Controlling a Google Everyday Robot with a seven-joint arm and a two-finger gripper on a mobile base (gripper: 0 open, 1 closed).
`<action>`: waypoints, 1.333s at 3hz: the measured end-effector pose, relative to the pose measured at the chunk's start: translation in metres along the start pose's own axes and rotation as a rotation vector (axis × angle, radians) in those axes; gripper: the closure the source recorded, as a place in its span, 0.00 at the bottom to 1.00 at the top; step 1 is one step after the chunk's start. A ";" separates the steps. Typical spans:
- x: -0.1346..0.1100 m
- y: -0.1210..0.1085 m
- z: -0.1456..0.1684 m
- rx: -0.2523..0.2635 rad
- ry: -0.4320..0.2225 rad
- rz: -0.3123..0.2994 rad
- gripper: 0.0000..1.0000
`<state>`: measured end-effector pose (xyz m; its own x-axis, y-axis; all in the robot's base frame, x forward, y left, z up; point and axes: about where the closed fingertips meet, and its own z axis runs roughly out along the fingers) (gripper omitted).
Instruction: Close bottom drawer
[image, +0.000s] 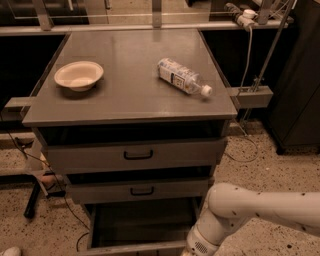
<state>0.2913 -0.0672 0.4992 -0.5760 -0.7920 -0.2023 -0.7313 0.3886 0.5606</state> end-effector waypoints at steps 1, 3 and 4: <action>0.001 -0.047 0.053 -0.014 -0.091 0.109 1.00; 0.022 -0.107 0.150 -0.137 -0.175 0.282 1.00; 0.022 -0.107 0.148 -0.134 -0.175 0.280 1.00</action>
Offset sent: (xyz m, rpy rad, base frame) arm 0.0204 0.0038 -0.2129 0.1071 0.1768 -0.3751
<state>0.3029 -0.0562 0.3158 -0.8094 -0.5668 -0.1536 -0.4884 0.5045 0.7120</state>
